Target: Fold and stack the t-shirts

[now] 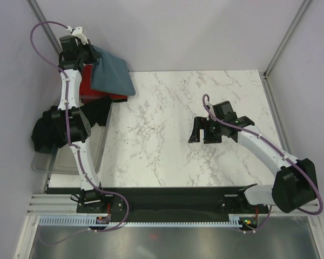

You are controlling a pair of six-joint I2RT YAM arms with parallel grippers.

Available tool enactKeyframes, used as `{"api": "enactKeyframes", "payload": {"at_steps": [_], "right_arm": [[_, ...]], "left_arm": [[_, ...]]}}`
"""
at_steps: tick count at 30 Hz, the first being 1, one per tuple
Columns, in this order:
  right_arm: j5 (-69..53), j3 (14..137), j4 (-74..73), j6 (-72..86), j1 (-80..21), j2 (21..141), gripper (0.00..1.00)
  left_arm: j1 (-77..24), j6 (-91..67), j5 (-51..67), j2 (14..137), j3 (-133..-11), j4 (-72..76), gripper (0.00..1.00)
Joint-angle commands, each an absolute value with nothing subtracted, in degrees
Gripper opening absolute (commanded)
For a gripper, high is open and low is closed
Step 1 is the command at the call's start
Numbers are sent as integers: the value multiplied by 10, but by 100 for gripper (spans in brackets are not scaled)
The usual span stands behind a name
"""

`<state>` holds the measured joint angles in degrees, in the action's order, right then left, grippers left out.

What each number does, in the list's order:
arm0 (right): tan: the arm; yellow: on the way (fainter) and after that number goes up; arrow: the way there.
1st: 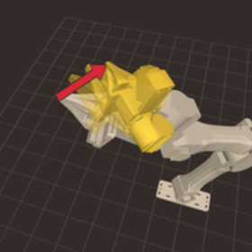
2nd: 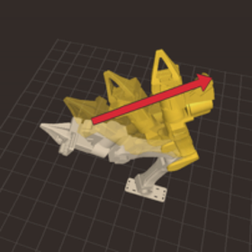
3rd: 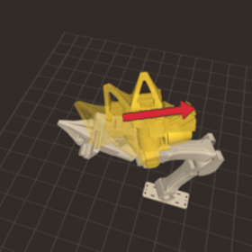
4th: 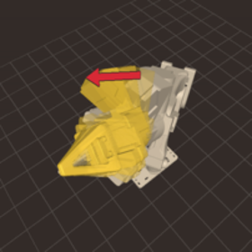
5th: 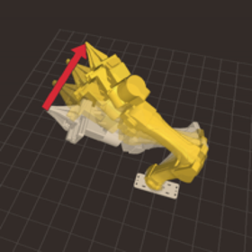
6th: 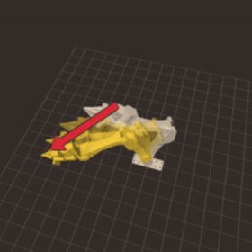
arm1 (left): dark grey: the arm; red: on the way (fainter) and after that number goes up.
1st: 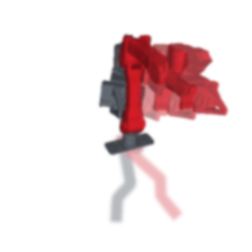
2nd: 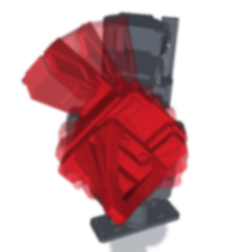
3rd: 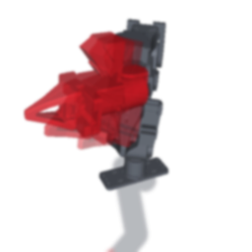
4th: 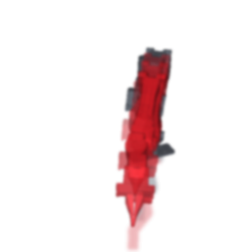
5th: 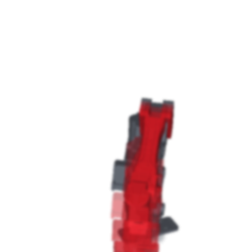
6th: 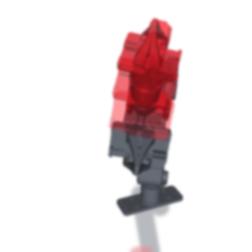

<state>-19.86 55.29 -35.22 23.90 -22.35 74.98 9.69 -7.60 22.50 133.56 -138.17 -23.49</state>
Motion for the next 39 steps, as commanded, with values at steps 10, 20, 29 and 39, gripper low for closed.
{"api": "enactKeyframes", "payload": {"at_steps": [10, 20, 29, 39], "right_arm": [[-227, 581, -276, 250, -224, 848, 90], [-229, 588, -263, 266, -232, 866, 90], [-203, 588, -296, 276, -258, 806, 90], [-174, 582, -375, 314, -273, 643, 91]], "left_arm": [[177, -35, 242, 1381, -1408, -102, 12], [200, -98, 172, 1391, -1369, -124, 100], [185, -172, 102, 1212, -1184, -142, 100], [195, -251, 101, 888, -802, -122, 100]]}}
